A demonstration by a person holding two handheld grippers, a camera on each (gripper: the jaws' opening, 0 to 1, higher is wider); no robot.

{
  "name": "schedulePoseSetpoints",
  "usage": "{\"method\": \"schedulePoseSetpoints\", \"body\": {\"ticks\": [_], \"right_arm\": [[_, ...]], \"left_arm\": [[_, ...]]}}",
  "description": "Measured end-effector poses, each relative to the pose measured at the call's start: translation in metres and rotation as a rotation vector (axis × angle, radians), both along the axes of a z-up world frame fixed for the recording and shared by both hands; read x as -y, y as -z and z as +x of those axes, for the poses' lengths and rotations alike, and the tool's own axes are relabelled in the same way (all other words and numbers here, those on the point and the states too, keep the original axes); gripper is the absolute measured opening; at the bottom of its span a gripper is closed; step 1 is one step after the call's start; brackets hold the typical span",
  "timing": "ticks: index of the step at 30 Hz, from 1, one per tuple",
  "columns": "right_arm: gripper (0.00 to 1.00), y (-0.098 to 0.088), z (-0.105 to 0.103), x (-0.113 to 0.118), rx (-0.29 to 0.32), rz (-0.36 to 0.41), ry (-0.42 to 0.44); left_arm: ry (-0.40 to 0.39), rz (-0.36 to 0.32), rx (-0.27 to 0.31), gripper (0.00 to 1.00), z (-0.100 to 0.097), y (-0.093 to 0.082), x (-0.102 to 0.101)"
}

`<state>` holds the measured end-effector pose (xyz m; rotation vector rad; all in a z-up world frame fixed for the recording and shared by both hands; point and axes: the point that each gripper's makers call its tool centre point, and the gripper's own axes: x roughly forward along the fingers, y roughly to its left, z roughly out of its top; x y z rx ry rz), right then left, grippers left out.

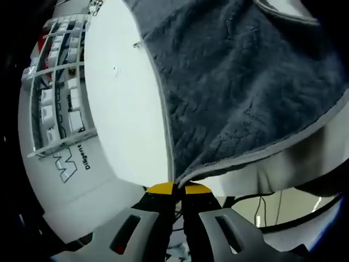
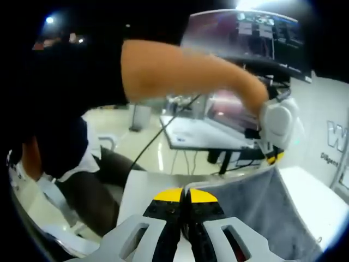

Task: Open the folded towel by lifting each exposed corner and separating the folded layers until the towel lies flat within the target outline without major curled edges

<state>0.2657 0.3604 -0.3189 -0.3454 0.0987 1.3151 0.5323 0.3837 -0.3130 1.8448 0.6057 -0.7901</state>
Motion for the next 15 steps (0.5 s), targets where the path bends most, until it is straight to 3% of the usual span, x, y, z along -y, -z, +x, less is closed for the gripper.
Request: {"method": "schedulePoseSetpoints", "body": {"ticks": [5,8,15], "right_arm": [[0.00,0.012,-0.005,-0.019,0.017,-0.036,-0.021],[0.00,0.022,-0.009,-0.026,0.016,-0.056,-0.031],[0.00,0.044,-0.012,-0.035,0.008,-0.111,-0.038]], "left_arm": [[0.025,0.072,-0.020,0.03,0.003,0.011,-0.004],[0.036,0.171,-0.034,0.03,0.004,0.020,-0.015],[0.041,0.191,-0.036,0.03,0.000,0.027,-0.022]]}}
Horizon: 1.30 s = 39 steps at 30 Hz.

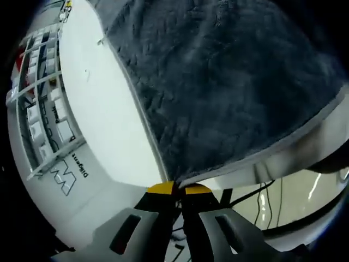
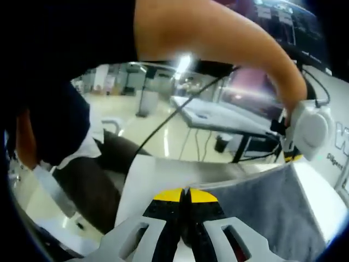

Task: Open the folded towel by lifting each exposed corner and separating the folded layers until the towel lies flat within the target outline without major curled edges

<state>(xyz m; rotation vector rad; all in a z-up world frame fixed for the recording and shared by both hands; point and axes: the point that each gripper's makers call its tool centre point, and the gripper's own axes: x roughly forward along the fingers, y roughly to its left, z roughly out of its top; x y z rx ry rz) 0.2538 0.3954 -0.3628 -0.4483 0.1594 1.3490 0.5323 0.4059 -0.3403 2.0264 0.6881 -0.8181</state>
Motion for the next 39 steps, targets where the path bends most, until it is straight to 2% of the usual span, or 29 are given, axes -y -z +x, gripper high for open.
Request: {"method": "schedulePoseSetpoints", "body": {"ticks": [8,11,16,19,23,26,28,31,33,39], "right_arm": [[0.00,0.009,-0.005,-0.025,0.029,-0.034,-0.011],[0.00,0.013,0.000,-0.032,-0.009,-0.049,-0.001],[0.00,0.014,0.001,-0.033,-0.061,-0.044,0.012],[0.00,0.019,0.001,-0.040,-0.057,-0.057,0.012],[0.00,0.033,-0.003,-0.035,-0.046,-0.094,-0.009],[0.09,0.035,-0.008,-0.035,-0.049,-0.096,-0.024],[0.16,0.034,-0.015,-0.039,-0.027,-0.095,-0.048],[0.23,0.035,-0.020,-0.042,-0.003,-0.100,-0.067],[0.23,0.037,-0.025,-0.042,-0.020,-0.103,-0.084],[0.25,0.038,-0.033,-0.034,-0.013,-0.113,-0.101]], "left_arm": [[0.008,0.021,-0.011,0.03,-0.009,0.006,0.002],[0.009,0.025,-0.004,0.03,-0.010,0.005,0.003],[-0.002,-0.006,0.014,0.03,-0.008,0.000,0.002],[-0.005,0.001,0.012,0.03,-0.009,0.003,-0.001],[-0.017,-0.007,-0.002,0.06,-0.011,0.008,0.001],[-0.027,-0.018,0.008,0.09,-0.009,0.007,0.001],[-0.051,-0.042,0.011,0.09,-0.008,0.005,0.001],[-0.050,-0.041,0.022,0.09,-0.007,0.002,0.001],[-0.057,-0.034,0.047,0.09,-0.003,-0.002,-0.001],[-0.079,-0.056,0.053,0.15,-0.002,-0.002,0.000]]}}
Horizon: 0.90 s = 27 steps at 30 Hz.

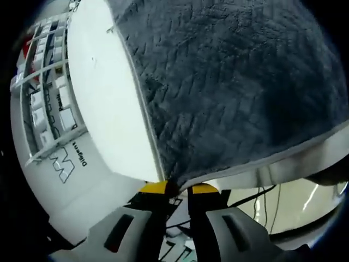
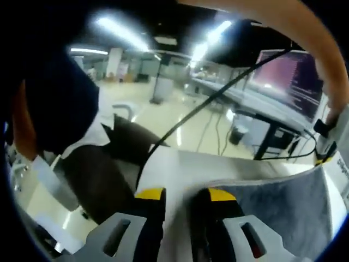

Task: Open the folded towel by lifting each exposed corner and separating the folded layers until the towel lies flat within the target outline without major curled edges

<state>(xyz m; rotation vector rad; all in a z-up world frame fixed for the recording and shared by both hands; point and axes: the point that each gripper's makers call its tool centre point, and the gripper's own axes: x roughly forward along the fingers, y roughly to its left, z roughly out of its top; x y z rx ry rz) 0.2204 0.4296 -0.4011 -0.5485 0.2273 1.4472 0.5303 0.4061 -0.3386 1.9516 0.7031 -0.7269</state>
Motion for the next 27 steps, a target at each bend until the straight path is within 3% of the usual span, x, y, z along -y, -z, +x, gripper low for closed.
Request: {"method": "schedulePoseSetpoints", "body": {"ticks": [6,9,13,15,16,17,18,20,22,25,27], "right_arm": [[0.26,-0.010,-0.012,0.005,0.008,0.018,-0.026],[0.28,-0.016,-0.017,0.009,0.010,0.028,-0.038],[0.38,-0.036,-0.016,0.026,0.023,0.051,-0.047],[0.56,-0.048,-0.011,0.038,0.032,0.057,-0.045],[0.66,-0.059,-0.007,0.046,0.030,0.075,-0.046],[0.79,-0.065,-0.004,0.050,0.027,0.084,-0.040],[0.88,-0.073,0.000,0.057,0.026,0.092,-0.031],[0.99,-0.089,0.009,0.072,0.042,0.108,-0.015],[1.00,-0.106,0.020,0.087,0.065,0.130,0.011],[1.00,-0.137,0.040,0.113,0.055,0.173,0.065],[1.00,-0.160,0.056,0.132,0.098,0.208,0.111]], "left_arm": [[-0.058,-0.085,0.048,0.30,0.003,-0.018,0.004],[-0.086,-0.179,0.099,0.40,0.007,-0.032,0.012],[-0.168,-0.368,0.161,0.66,0.010,-0.054,0.026],[-0.194,-0.533,0.205,0.80,0.012,-0.073,0.043],[-0.199,-0.570,0.208,0.89,0.012,-0.076,0.047],[-0.218,-0.706,0.213,0.96,0.013,-0.088,0.061],[-0.243,-0.815,0.219,0.99,0.013,-0.099,0.070],[-0.293,-0.884,0.256,1.00,0.013,-0.117,0.069],[-0.332,-0.942,0.279,1.00,0.013,-0.131,0.070],[-0.385,-1.084,0.291,1.00,0.012,-0.153,0.074],[-0.372,-1.157,0.296,1.00,0.010,-0.167,0.080]]}}
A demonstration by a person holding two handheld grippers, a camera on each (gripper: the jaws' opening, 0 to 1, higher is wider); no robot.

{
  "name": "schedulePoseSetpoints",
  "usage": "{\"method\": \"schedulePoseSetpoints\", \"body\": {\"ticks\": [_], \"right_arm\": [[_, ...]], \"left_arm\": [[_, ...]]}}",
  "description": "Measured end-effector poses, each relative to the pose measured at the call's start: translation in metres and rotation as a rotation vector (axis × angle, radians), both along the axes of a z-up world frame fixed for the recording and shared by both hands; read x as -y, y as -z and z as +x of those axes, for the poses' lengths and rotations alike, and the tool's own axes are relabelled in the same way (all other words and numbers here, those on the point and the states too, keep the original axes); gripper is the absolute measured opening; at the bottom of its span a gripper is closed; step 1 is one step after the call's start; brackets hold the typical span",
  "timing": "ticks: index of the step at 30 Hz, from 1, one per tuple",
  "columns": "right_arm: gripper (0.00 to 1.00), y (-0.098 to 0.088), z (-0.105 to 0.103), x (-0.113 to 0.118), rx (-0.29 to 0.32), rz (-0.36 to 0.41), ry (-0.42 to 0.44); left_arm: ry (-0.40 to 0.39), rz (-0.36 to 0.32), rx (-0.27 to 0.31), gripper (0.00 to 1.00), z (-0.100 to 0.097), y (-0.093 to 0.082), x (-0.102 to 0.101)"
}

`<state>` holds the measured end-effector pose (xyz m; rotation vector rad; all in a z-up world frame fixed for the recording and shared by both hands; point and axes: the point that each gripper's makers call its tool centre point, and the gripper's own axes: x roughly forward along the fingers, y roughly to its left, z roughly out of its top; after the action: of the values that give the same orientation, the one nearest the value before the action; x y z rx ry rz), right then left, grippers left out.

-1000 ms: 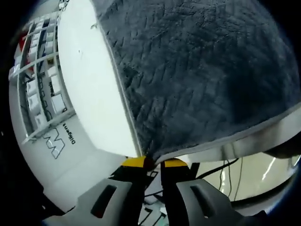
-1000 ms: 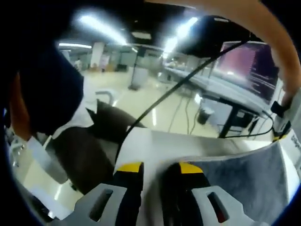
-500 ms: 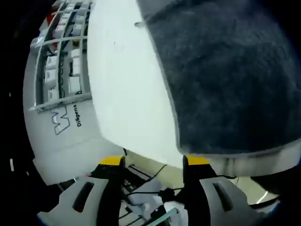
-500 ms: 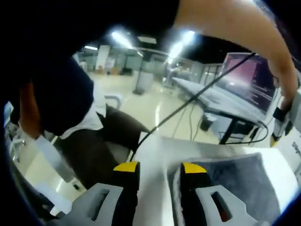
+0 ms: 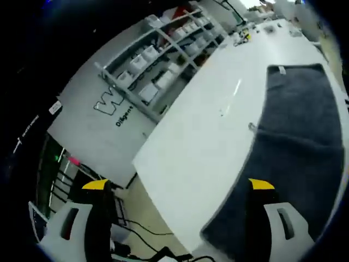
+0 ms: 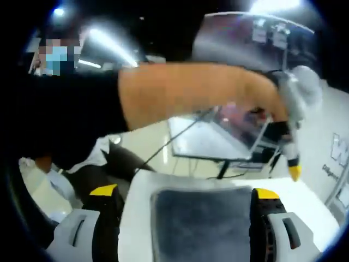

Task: Open the folded towel by lifting each exposed corner and separating the folded layers until the towel lies flat within the target outline without major curled edges

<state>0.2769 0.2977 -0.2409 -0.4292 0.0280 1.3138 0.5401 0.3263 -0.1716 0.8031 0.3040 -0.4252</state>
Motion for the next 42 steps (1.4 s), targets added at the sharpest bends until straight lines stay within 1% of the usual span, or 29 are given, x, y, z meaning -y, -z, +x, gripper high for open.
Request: {"method": "schedulePoseSetpoints", "body": {"ticks": [2,4,5,7,8,10,11,13,14,15,17,21,24,27,30,33,36,37,39,40,41,42], "right_arm": [[1.00,-0.019,0.013,0.018,0.037,0.020,0.037],[1.00,-0.041,0.026,0.042,0.057,0.046,0.077],[1.00,-0.049,0.032,0.054,0.058,0.055,0.095],[1.00,-0.066,0.044,0.081,0.072,0.065,0.138],[1.00,-0.074,0.053,0.096,0.091,0.070,0.173],[1.00,-0.091,0.068,0.126,0.133,0.080,0.238],[1.00,-0.097,0.074,0.140,0.144,0.083,0.266],[1.00,-0.109,0.089,0.175,0.156,0.090,0.331],[1.00,-0.111,0.093,0.185,0.158,0.094,0.350],[1.00,-0.117,0.101,0.205,0.167,0.103,0.396],[1.00,-0.123,0.115,0.232,0.192,0.103,0.465],[1.00,-0.136,0.134,0.273,0.203,0.122,0.541],[1.00,-0.140,0.150,0.310,0.217,0.123,0.609],[1.00,-0.136,0.170,0.351,0.208,0.116,0.685],[0.99,-0.121,0.191,0.396,0.201,0.078,0.767],[0.95,-0.101,0.207,0.433,0.145,0.078,0.839],[0.94,-0.078,0.219,0.461,0.115,0.062,0.883],[0.92,-0.073,0.221,0.465,0.110,0.060,0.887],[0.84,-0.056,0.227,0.478,0.111,0.045,0.901],[0.79,-0.044,0.231,0.489,0.090,0.029,0.936],[0.76,-0.031,0.235,0.496,0.082,0.020,0.942],[0.73,-0.021,0.239,0.502,0.073,0.018,0.949]], "left_arm": [[0.007,-0.047,0.018,1.00,-0.004,-0.011,0.006],[-0.003,-0.066,0.027,1.00,-0.008,-0.018,0.008],[-0.010,-0.077,0.032,1.00,-0.010,-0.021,0.009],[-0.034,-0.101,0.036,1.00,-0.013,-0.025,0.009],[-0.040,-0.112,0.035,1.00,-0.014,-0.027,0.009],[-0.034,-0.144,0.050,1.00,-0.015,-0.030,0.011],[-0.033,-0.163,0.056,1.00,-0.015,-0.032,0.011],[-0.042,-0.213,0.056,1.00,-0.015,-0.033,0.012],[-0.047,-0.232,0.056,1.00,-0.017,-0.032,0.013],[-0.050,-0.235,0.060,1.00,-0.017,-0.032,0.013],[-0.065,-0.243,0.069,1.00,-0.017,-0.033,0.011],[-0.072,-0.298,0.078,1.00,-0.018,-0.034,0.012],[-0.066,-0.317,0.085,1.00,-0.022,-0.032,0.015],[-0.063,-0.317,0.089,1.00,-0.025,-0.027,0.017],[-0.088,-0.320,0.091,1.00,-0.023,-0.021,0.013],[-0.118,-0.329,0.080,1.00,-0.019,-0.015,0.006],[-0.131,-0.338,0.071,1.00,-0.018,-0.008,0.003],[-0.132,-0.336,0.067,1.00,-0.018,-0.005,0.002],[-0.138,-0.342,0.072,1.00,-0.018,-0.001,-0.001],[-0.143,-0.350,0.078,1.00,-0.018,0.000,-0.002],[-0.144,-0.360,0.079,1.00,-0.018,0.002,-0.002],[-0.143,-0.368,0.079,1.00,-0.018,0.004,-0.001]]}}
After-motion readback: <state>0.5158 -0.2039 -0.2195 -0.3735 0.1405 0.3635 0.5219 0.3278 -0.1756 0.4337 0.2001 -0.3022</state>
